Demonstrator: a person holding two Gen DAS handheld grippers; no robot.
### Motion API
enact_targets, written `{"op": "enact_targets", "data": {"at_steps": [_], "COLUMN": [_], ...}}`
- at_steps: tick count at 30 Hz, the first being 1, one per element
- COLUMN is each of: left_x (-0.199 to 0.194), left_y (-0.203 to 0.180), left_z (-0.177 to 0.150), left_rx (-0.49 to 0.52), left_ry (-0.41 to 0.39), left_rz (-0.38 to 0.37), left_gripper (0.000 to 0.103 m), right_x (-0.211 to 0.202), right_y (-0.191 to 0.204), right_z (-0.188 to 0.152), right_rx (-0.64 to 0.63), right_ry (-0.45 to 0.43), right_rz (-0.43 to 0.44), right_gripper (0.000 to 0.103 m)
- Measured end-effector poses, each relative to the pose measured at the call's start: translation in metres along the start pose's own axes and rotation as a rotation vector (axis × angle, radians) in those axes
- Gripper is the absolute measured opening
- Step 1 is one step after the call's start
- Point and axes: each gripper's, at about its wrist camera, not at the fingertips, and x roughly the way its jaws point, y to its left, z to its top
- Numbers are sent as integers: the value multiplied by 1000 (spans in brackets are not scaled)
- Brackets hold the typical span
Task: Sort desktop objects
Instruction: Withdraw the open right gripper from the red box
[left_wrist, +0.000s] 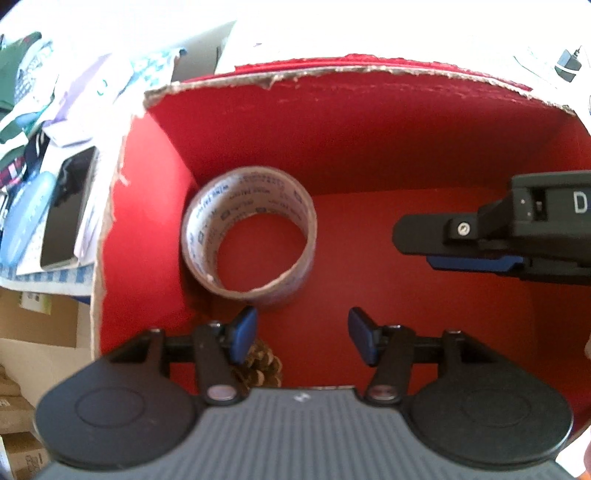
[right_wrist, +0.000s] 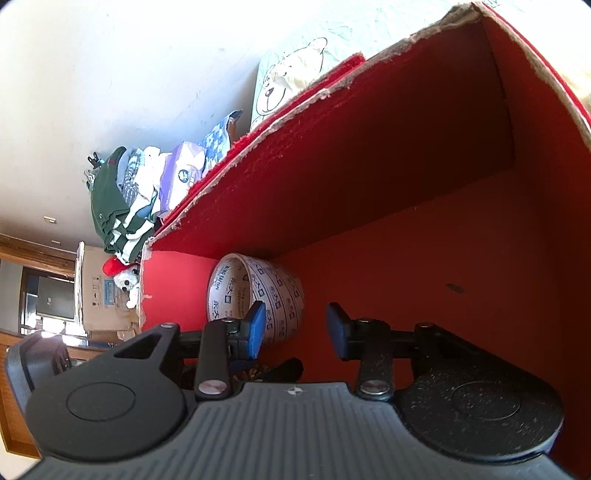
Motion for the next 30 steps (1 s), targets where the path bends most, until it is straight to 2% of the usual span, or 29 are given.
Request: {"op": "enact_targets", "data": {"at_steps": [6, 10, 21, 30], "left_x": [-1, -1, -8, -14], "left_y": [-9, -5, -13, -16], "left_z": [-4, -3, -7, -8], "left_rx": [36, 18, 23, 31], "left_ry": [-39, -41, -63, -71], "left_rz": [63, 29, 41, 45], "left_gripper": [59, 59, 59, 59], "right_x": [3, 3, 5, 1], "right_y": [1, 1, 5, 5], "right_z": [0, 0, -2, -6], "right_rx": [-8, -16, -101, -122], "right_ry": [9, 14, 42, 12], "right_rz": [-15, -22, -16, -27], "right_gripper": [40, 40, 40, 40]}}
